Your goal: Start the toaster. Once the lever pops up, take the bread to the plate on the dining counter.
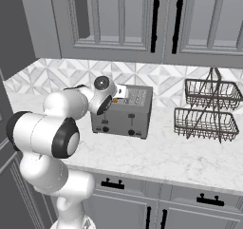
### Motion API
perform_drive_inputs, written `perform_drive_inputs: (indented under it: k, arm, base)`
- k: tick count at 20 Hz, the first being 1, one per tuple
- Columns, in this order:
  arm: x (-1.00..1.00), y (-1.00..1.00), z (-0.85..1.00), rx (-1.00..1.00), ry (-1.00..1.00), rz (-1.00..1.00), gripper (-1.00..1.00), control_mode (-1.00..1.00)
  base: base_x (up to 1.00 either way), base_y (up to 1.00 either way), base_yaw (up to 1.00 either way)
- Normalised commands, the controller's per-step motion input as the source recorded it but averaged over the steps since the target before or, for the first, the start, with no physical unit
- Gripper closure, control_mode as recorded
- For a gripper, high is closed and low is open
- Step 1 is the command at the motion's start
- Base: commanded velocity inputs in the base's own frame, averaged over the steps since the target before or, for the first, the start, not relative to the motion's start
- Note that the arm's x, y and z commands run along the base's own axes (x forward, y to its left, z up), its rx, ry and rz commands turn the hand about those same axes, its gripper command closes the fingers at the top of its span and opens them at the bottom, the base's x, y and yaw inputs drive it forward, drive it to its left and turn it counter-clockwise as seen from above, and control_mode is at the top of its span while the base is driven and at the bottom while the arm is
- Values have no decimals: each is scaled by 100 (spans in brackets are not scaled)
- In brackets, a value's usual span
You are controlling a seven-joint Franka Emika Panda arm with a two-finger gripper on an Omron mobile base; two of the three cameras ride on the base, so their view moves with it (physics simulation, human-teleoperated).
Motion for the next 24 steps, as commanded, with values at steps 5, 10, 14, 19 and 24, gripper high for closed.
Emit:
perform_drive_inputs:
  k: [5,10,14,19,24]
  arm:
    - [0,0,0,0,0,0,-100,-100]
    - [0,0,0,0,0,0,-100,-100]
    - [0,0,0,0,0,0,-100,-100]
    - [0,0,0,0,0,0,-100,-100]
    - [0,0,0,0,0,0,-100,-100]
  base:
    - [0,0,0]
    - [0,0,0]
    - [0,0,0]
    - [0,0,0]
    - [0,0,0]
